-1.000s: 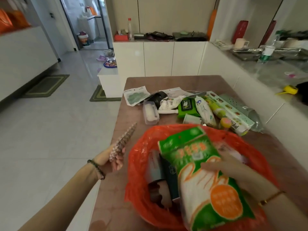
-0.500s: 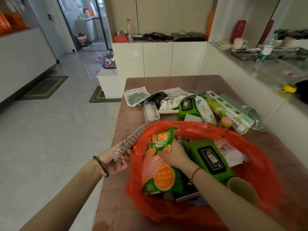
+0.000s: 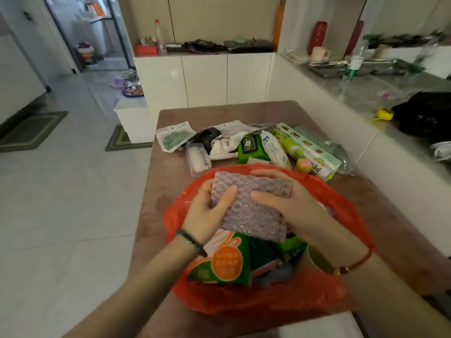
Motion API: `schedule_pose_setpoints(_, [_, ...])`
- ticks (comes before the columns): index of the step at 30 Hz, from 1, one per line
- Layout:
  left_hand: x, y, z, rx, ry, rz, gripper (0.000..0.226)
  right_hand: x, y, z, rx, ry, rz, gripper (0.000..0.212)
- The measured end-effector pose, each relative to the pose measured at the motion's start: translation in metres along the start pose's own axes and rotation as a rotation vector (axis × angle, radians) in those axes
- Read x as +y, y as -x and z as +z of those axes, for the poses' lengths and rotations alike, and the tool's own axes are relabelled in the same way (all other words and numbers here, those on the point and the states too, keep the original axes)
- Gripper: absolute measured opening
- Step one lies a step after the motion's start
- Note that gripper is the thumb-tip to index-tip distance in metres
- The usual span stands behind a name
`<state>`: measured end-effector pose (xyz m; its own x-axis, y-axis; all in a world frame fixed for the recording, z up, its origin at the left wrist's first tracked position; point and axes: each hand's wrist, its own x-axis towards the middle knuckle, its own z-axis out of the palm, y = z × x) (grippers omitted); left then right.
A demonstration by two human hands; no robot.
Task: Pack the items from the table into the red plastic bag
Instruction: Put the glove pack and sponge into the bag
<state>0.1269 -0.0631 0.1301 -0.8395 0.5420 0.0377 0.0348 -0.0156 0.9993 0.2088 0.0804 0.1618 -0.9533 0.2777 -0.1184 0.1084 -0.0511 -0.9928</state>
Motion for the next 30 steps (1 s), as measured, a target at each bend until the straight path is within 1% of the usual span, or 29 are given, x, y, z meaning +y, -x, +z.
schedule_pose_setpoints(1, [-0.008,0.006,0.012,-0.023,-0.024,-0.002,0.037,0.004,0.004,-0.011,0.077,0.028,-0.036,0.029])
schedule_pose_setpoints(2, [-0.016,0.014,0.02,-0.045,-0.027,-0.028,0.033,0.007,0.009,-0.025,0.137,0.043,-0.067,0.026])
schedule_pose_setpoints(3, [-0.026,0.023,0.026,-0.08,-0.038,-0.03,0.028,0.01,0.014,-0.042,0.179,0.04,-0.089,0.025])
schedule_pose_setpoints(4, [-0.033,0.035,0.03,-0.143,-0.116,0.003,0.029,0.013,0.019,-0.058,0.194,0.049,-0.104,0.027])
schedule_pose_setpoints(6, [-0.049,0.06,0.037,-0.358,-0.409,0.108,0.042,0.024,0.031,-0.088,0.125,0.098,-0.11,0.038])
schedule_pose_setpoints(7, [-0.06,0.07,0.04,-0.48,-0.538,0.157,0.049,0.03,0.037,-0.097,0.08,0.172,-0.09,0.036])
schedule_pose_setpoints(8, [-0.067,0.079,0.043,-0.594,-0.656,0.171,0.055,0.036,0.041,-0.103,0.032,0.282,-0.074,0.028])
schedule_pose_setpoints(9, [-0.077,0.085,0.046,-0.668,-0.816,0.179,0.062,0.042,0.044,-0.106,-0.02,0.398,-0.058,0.024])
schedule_pose_setpoints(10, [-0.089,0.087,0.048,-0.692,-0.998,0.273,0.064,0.051,0.045,-0.108,-0.066,0.504,-0.049,0.027])
schedule_pose_setpoints(11, [-0.099,0.088,0.052,-0.707,-1.117,0.335,0.061,0.059,0.046,-0.107,-0.103,0.573,-0.034,0.028])
schedule_pose_setpoints(12, [-0.101,0.088,0.057,-0.701,-1.223,0.305,0.056,0.066,0.046,-0.107,-0.126,0.615,-0.026,0.028])
schedule_pose_setpoints(13, [-0.102,0.089,0.062,-0.673,-1.274,0.25,0.052,0.072,0.045,-0.105,-0.137,0.628,-0.023,0.027])
schedule_pose_setpoints(14, [-0.1,0.089,0.068,-0.69,-1.294,0.188,0.052,0.078,0.044,-0.102,-0.141,0.625,-0.029,0.026])
schedule_pose_setpoints(15, [-0.098,0.091,0.071,-0.689,-1.281,0.186,0.055,0.082,0.043,-0.097,-0.141,0.616,-0.038,0.028])
schedule_pose_setpoints(16, [-0.098,0.093,0.074,-0.702,-1.248,0.144,0.052,0.086,0.043,-0.091,-0.138,0.617,-0.057,0.029])
schedule_pose_setpoints(17, [-0.093,0.094,0.075,-0.689,-1.209,0.117,0.044,0.09,0.043,-0.083,-0.135,0.619,-0.075,0.03])
schedule_pose_setpoints(18, [-0.085,0.094,0.074,-0.66,-1.158,0.122,0.037,0.093,0.044,-0.076,-0.137,0.625,-0.087,0.031])
schedule_pose_setpoints(19, [-0.077,0.094,0.073,-0.628,-1.09,0.118,0.036,0.097,0.045,-0.069,-0.147,0.627,-0.1,0.033])
schedule_pose_setpoints(21, [-0.068,0.096,0.07,-0.557,-0.971,0.164,0.042,0.112,0.045,-0.06,-0.205,0.664,-0.13,0.032])
schedule_pose_setpoints(23, [-0.063,0.094,0.069,-0.531,-0.906,0.209,0.038,0.13,0.045,-0.058,-0.298,0.779,-0.149,0.024])
schedule_pose_setpoints(24, [-0.061,0.093,0.068,-0.539,-0.905,0.209,0.032,0.138,0.044,-0.059,-0.344,0.892,-0.147,0.021])
schedule_pose_setpoints(26, [-0.06,0.091,0.067,-0.562,-0.924,0.188,0.026,0.15,0.043,-0.062,-0.395,1.11,-0.118,0.027])
schedule_pose_setpoints(27, [-0.063,0.089,0.065,-0.566,-0.928,0.182,0.025,0.152,0.042,-0.064,-0.398,1.143,-0.096,0.031])
schedule_pose_setpoints(30, [-0.065,0.081,0.059,-0.564,-0.894,0.132,0.024,0.139,0.04,-0.07,-0.364,1.074,-0.104,0.032])
